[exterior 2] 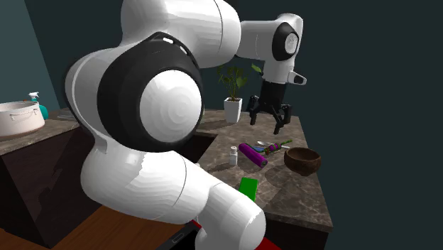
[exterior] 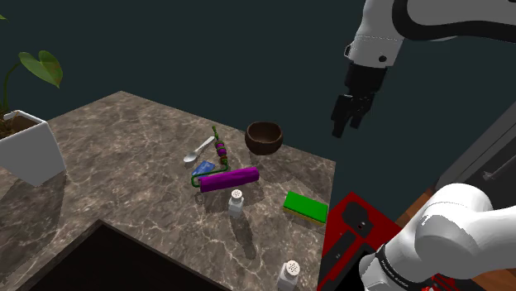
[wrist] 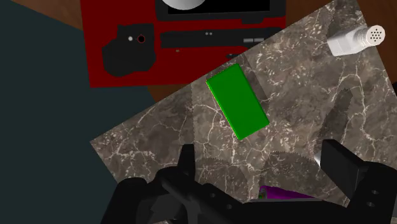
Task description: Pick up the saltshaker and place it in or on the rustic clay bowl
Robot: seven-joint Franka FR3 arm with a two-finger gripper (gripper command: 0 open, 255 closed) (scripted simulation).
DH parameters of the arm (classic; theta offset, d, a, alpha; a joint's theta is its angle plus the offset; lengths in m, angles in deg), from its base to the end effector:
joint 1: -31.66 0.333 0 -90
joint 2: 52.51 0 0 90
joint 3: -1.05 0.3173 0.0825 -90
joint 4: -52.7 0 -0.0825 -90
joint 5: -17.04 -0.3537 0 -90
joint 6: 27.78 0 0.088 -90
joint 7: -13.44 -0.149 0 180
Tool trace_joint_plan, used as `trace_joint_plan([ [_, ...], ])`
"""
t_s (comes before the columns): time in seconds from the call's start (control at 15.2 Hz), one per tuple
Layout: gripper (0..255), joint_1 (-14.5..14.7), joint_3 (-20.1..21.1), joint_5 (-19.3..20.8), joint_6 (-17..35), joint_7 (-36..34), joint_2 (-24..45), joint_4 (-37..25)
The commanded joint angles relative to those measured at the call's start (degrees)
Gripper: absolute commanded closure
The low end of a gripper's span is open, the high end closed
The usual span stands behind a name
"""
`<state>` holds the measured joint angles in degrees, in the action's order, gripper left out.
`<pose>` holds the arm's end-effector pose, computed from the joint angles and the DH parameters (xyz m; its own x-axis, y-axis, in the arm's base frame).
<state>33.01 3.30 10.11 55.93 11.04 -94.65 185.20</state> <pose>0.2711 0.0390 0.5462 0.9926 0.0208 -0.1195 0.0101 -0.9959 -0.0895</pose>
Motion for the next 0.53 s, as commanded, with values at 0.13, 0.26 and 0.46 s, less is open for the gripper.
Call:
trace_joint_plan([
  [0.13, 0, 0.7, 2.1, -0.7, 2.5, -1.4, 2.9, 0.0],
  [0.26, 0, 1.4, 4.2, -1.3, 4.9, -2.9, 6.0, -0.3],
  [0.46, 0, 2.2, 7.3, -1.7, 8.3, -5.1, 11.0, -1.2],
])
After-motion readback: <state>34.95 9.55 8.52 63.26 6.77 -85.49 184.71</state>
